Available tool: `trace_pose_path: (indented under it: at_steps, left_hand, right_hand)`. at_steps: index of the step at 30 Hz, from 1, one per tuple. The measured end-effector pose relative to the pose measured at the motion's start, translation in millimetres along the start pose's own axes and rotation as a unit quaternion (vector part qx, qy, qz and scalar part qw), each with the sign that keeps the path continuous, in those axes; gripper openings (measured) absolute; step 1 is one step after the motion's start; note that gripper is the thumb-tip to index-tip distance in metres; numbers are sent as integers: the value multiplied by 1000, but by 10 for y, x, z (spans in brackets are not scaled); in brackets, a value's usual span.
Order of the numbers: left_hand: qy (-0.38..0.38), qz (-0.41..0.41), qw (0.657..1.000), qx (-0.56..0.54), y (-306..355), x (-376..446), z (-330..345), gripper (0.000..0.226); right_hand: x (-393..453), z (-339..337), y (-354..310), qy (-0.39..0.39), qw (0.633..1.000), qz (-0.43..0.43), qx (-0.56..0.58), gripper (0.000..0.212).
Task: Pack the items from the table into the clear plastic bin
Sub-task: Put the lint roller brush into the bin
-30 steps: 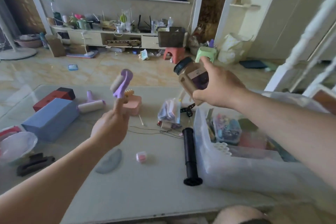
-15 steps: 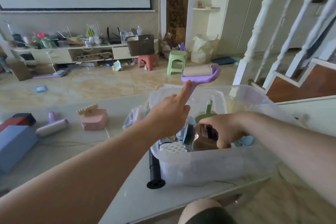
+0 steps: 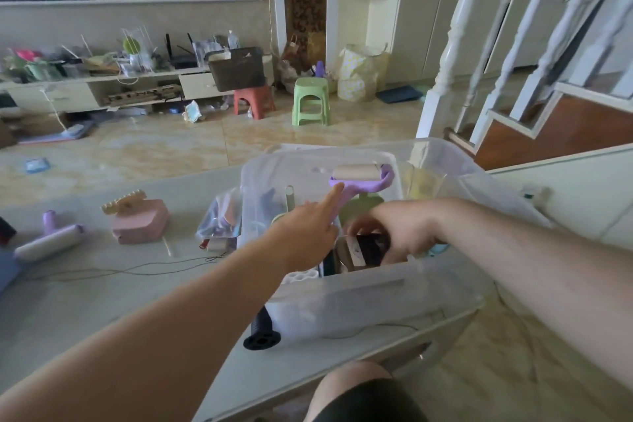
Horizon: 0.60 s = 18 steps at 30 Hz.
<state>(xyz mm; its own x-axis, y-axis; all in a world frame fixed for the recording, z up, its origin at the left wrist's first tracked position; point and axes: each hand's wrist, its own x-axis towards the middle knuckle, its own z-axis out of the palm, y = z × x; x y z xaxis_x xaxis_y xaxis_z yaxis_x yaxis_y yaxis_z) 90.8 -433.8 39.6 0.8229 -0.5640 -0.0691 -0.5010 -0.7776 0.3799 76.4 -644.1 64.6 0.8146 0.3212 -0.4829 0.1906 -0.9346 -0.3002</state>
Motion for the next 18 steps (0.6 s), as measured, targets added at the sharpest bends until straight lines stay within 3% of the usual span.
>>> trace_pose_path:
  at_steps: [2, 5, 7, 9, 11, 13, 15, 18]
  left_hand:
    - [-2, 17, 1000, 12, -6, 19, 6, 73]
    - [59, 53, 997, -16, 52, -4, -3, 66]
    - [84, 79, 993, -35, 72, -9, -3, 66]
    - [91, 99, 991, -27, 79, -31, 3, 78]
    - [58, 115, 991, 31, 77, -45, 15, 89]
    - [18, 136, 986, 90, 79, -40, 46, 86]
    - [0, 148, 983, 109, 77, -26, 54, 69]
    - [-48, 159, 979, 117, 74, -17, 42, 56]
  right_hand:
    - [-39, -12, 66, 57, 984, 3, 168, 72]
    - [-92, -28, 19, 128, 891, 18, 436, 58]
    - [-88, -25, -107, 167, 840, 25, 517, 52]
    - [-48, 2, -208, 220, 808, 36, 545, 34]
    - [-33, -23, -220, 275, 805, 57, 522, 20]
    - [-64, -94, -71, 321, 803, 87, 495, 8]
    - [-155, -167, 150, 336, 798, 117, 486, 6]
    - [-292, -118, 516, 358, 812, 215, 408, 20]
